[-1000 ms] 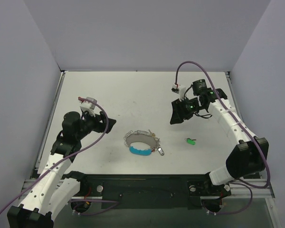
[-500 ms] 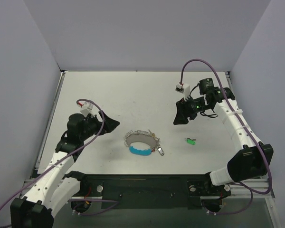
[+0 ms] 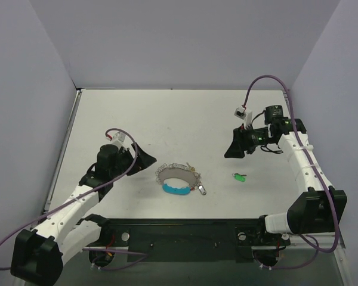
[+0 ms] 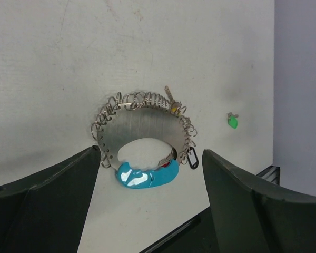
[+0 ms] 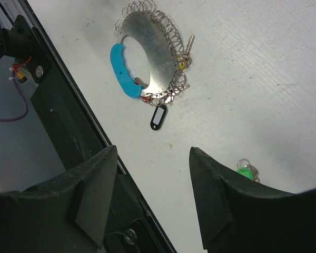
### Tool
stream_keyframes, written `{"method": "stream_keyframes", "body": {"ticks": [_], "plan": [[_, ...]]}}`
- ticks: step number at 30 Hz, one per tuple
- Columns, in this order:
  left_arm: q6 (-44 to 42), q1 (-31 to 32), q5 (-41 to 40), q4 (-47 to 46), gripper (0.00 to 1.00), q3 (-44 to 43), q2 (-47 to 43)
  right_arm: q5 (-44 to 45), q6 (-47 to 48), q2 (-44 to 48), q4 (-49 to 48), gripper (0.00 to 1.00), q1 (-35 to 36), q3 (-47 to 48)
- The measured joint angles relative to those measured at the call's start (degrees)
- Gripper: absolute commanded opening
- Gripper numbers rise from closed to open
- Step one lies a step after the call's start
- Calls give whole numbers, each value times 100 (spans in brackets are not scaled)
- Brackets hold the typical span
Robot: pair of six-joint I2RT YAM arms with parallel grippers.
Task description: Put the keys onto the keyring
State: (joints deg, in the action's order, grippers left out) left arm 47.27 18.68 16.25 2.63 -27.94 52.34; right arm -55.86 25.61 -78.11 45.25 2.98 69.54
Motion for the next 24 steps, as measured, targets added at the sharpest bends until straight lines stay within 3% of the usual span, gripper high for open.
{"method": "stream_keyframes", "body": {"ticks": [9, 24], "plan": [[-496, 1252, -1458, 717, 88, -422, 319, -92, 0, 0, -133, 52, 0, -68], [-669, 1355, -1904, 684, 88, -426, 437, -98, 4, -7, -136, 52, 0, -125]]}}
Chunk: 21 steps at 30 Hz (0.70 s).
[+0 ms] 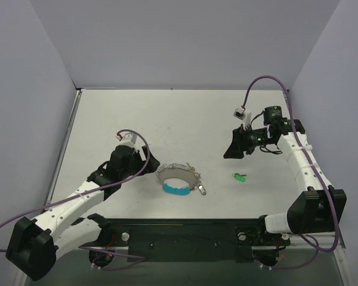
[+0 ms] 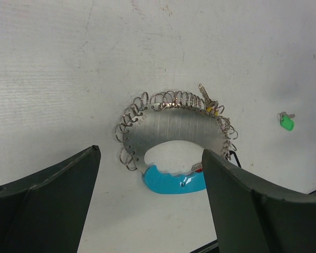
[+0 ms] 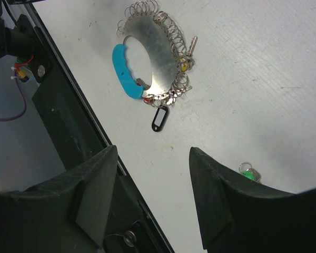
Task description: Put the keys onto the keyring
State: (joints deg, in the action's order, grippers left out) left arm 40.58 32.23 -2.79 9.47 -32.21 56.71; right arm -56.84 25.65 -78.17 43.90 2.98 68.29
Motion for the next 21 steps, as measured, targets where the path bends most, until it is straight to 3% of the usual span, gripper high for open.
{"method": "stream_keyframes", "body": {"ticks": [14, 21], "plan": [[92, -2, 221, -431, 88, 157, 50, 0, 7, -2, 0, 52, 0, -7], [101, -11, 568, -992, 83, 164, 656, 2, 15, -9, 0, 52, 0, -7]]}}
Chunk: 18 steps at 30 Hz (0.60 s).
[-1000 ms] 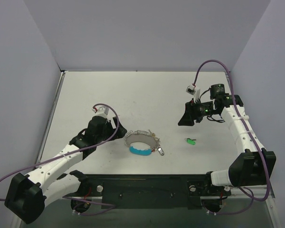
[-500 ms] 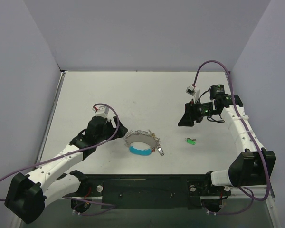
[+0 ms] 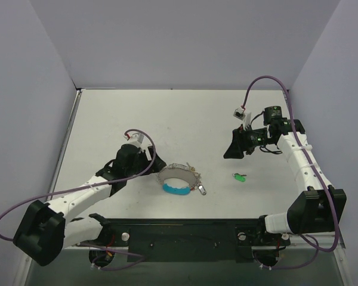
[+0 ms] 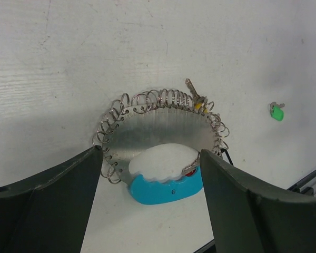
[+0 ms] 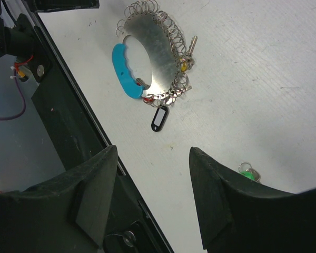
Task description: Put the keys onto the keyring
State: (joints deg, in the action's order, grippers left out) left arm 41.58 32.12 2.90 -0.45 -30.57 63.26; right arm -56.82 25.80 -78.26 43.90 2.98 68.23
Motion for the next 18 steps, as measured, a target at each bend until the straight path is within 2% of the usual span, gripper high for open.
{"method": "stream_keyframes", "body": {"ticks": [2, 9, 18], "plan": [[-9, -22, 57, -76, 79, -4, 251, 0, 4, 0, 2, 52, 0, 0], [-221, -79, 83, -20, 54, -468, 1272, 0, 44, -4, 4, 52, 4, -24], [-741, -66, -13, 420, 41, -1314, 2013, 0, 109, -28, 4, 52, 4, -24]]}}
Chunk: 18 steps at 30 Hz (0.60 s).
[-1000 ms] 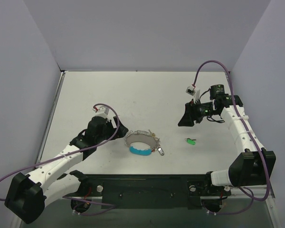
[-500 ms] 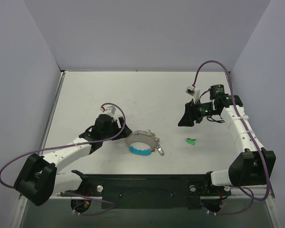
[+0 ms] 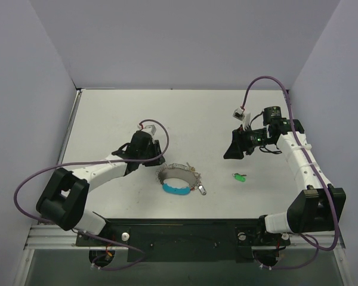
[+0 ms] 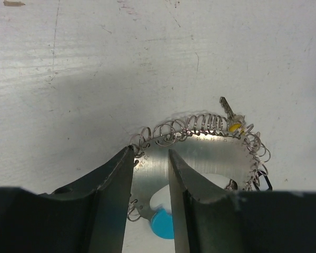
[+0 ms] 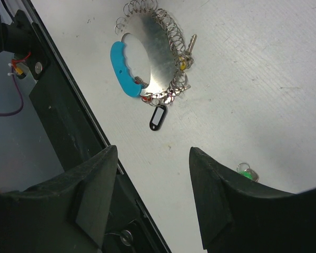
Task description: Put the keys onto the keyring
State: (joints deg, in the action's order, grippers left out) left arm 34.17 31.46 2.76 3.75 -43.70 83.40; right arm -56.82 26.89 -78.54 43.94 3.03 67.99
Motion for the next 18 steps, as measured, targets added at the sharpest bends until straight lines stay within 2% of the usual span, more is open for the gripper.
{"method": "stream_keyframes", "body": {"ticks": [9, 18], "plan": [[-229, 0, -111, 365, 40, -144, 199, 0, 24, -15, 0, 52, 0, -2], [39, -76, -144, 337, 33, 813, -765, 0, 33, -31, 4, 52, 2, -2]]}}
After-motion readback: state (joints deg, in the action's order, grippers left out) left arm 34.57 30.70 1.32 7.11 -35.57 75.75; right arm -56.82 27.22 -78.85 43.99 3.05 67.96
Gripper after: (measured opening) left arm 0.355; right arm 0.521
